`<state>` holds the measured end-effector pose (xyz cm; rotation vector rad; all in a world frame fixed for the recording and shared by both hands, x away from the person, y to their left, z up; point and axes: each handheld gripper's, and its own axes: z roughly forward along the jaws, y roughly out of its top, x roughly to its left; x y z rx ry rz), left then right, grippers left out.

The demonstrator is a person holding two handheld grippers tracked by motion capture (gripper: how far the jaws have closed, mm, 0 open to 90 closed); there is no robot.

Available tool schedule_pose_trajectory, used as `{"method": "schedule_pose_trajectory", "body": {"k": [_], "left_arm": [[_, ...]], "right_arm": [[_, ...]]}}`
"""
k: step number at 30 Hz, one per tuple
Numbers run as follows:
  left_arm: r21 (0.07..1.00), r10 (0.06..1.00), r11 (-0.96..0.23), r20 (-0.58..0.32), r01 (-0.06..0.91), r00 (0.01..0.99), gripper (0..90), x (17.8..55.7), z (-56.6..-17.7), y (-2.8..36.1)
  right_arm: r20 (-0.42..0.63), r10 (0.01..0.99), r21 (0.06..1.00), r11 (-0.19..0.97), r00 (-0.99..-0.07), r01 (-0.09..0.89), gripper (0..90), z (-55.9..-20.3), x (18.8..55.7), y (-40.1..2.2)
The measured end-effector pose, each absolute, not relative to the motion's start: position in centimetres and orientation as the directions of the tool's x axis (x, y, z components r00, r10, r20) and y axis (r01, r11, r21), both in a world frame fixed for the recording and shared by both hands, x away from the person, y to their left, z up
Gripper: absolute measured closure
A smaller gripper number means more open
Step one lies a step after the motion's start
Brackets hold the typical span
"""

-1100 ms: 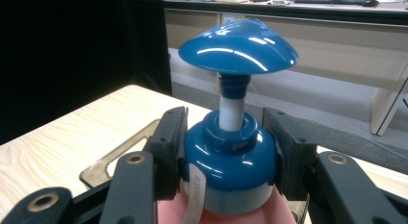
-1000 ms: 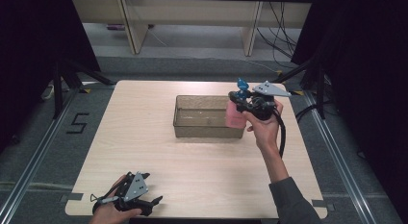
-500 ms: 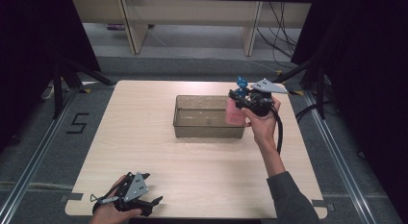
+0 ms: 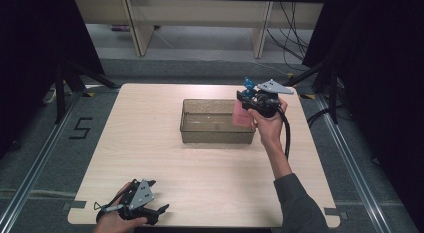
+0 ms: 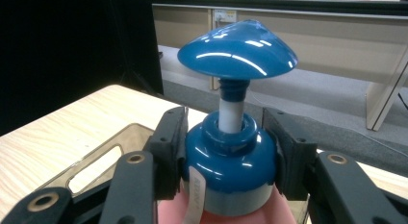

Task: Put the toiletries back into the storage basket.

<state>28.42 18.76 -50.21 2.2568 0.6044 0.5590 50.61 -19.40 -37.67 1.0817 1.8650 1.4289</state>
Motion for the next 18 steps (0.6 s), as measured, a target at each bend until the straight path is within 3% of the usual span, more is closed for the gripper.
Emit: {"method": "schedule_pose_trajectory", "body": {"k": [18], "left_arm": [[0.743,0.569,-0.620,0.205,0.253,0.796,14.9,28.4,-50.1,18.8]], "right_arm": [[0.025,0.859,0.953,0.134,-0.512,0.272,53.5,-39.6,51.4,-19.5]]}}
